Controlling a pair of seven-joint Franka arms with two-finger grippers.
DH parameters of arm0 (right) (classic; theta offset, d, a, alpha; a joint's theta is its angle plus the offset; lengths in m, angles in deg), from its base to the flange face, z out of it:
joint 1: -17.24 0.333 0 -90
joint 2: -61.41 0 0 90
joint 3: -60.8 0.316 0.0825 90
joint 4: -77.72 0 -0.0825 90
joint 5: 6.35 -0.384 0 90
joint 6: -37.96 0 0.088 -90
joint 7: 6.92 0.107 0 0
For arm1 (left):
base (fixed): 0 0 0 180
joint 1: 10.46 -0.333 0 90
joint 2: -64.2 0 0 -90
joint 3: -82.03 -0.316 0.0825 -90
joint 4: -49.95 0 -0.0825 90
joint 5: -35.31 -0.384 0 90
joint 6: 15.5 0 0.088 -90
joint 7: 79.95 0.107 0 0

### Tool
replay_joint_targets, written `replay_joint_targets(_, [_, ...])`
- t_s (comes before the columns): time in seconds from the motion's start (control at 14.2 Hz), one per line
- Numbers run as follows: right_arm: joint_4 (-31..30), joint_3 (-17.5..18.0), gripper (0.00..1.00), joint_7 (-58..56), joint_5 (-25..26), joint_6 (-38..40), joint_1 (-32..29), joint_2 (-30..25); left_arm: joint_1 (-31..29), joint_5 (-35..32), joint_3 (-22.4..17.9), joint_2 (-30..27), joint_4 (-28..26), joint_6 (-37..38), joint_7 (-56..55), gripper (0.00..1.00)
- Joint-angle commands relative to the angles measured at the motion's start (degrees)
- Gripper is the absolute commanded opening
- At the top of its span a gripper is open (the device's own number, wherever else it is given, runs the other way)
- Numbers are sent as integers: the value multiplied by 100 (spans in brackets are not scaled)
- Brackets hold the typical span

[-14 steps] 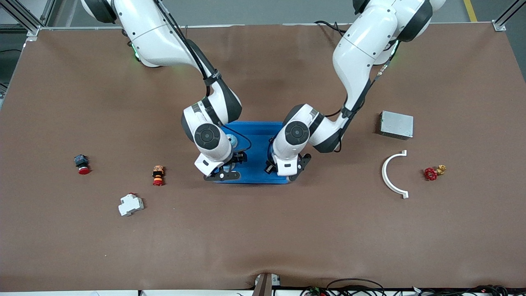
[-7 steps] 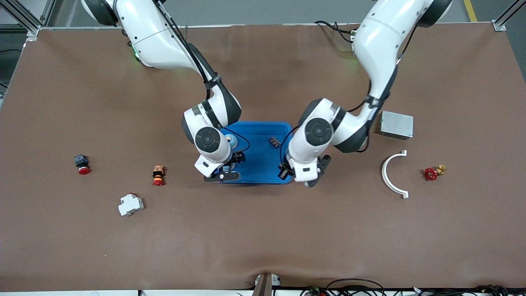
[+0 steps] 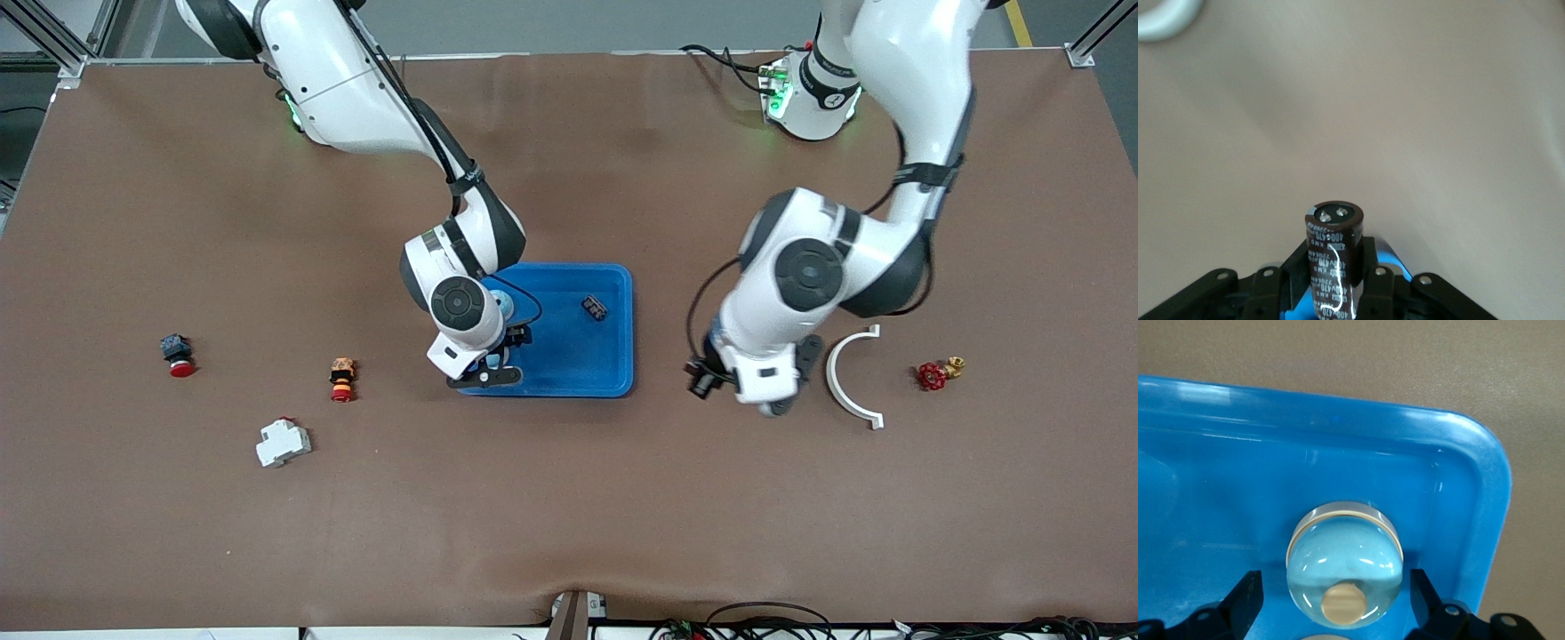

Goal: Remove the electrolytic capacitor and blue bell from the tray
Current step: 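Carry the capacitor beside the white arc and release it with the left gripper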

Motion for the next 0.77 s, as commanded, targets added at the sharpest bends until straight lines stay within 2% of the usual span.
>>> replay_joint_targets(0.0, [-15, -4, 51, -71, -20, -20, 9, -26, -681, -63, 26, -375, -726, -11, 697, 0])
replay_joint_targets(0.14, [20, 4, 18, -80, -29, -20, 9, -44, -1147, -254, 17, -340, -884, -11, 1110, 0])
replay_joint_targets(0.28, [38, -4, 16, -272, -29, -2, -43, -70, -1543, -685, 26, -166, -938, -81, 1358, 0])
replay_joint_targets(0.49, [46, -4, 16, -773, -55, 103, -210, -157, -1966, -915, 34, 81, -1016, -423, 1498, 0])
replay_joint_targets(0.7, [125, -22, 16, -1046, -55, 944, -508, -718, -2378, -1178, 25, 274, -1367, -879, 2006, 0])
